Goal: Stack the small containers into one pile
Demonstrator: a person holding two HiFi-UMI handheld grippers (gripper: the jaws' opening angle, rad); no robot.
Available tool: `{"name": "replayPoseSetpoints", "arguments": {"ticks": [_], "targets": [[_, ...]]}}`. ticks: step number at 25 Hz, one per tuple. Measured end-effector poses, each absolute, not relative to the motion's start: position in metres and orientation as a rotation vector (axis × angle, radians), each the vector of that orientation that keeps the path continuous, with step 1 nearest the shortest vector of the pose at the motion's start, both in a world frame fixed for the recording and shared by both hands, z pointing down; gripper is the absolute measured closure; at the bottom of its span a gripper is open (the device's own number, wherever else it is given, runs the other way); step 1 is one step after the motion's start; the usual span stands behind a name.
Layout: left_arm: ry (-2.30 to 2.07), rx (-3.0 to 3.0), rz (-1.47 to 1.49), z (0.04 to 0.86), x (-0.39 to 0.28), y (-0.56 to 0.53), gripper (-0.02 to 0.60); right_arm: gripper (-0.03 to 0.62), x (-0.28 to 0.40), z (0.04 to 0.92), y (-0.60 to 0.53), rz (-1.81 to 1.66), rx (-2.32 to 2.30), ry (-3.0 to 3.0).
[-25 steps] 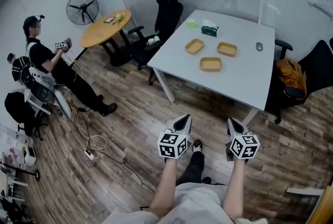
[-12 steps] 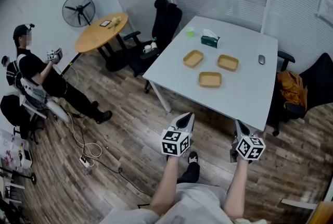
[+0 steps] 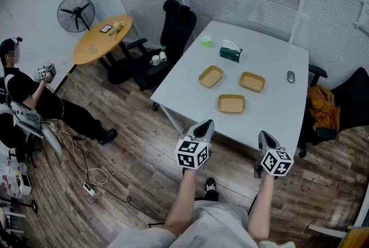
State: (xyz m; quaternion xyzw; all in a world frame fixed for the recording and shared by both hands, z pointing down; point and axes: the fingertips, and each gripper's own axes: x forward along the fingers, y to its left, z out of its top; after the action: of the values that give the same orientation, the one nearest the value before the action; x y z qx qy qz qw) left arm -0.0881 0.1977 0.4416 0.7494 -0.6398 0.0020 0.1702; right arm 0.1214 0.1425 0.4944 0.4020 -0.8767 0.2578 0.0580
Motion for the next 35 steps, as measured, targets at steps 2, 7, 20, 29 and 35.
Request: {"name": "replayPoseSetpoints", "arguments": {"ticks": [2,7,20,29,35], "targets": [[-1.805,2.141,-0.007,0.441,-0.098,0.18,0.578,0.595,0.113,0.494,0.127,0.771,1.237,-2.651],[-1.757,2.159,-0.022,0.449,-0.116,0.156,0.578,0.595,0.094,0.496,0.106,0.781,1.261,-2.662],[-1.676,2.121,0.035,0.489,-0.121,0.156,0.578,0.595,0.081,0.528,0.112,0.781,1.216,-2.584],[-1.714,2.037,0.079,0.511,-0.152,0.128,0.578,0.595,0.056,0.543,0.077,0.761,1.17,-2.549],[-1.691,1.985,0.115,0.539,-0.159,0.087,0.578,0.595,0.047,0.561,0.043,0.793,1.153,-2.509]]}}
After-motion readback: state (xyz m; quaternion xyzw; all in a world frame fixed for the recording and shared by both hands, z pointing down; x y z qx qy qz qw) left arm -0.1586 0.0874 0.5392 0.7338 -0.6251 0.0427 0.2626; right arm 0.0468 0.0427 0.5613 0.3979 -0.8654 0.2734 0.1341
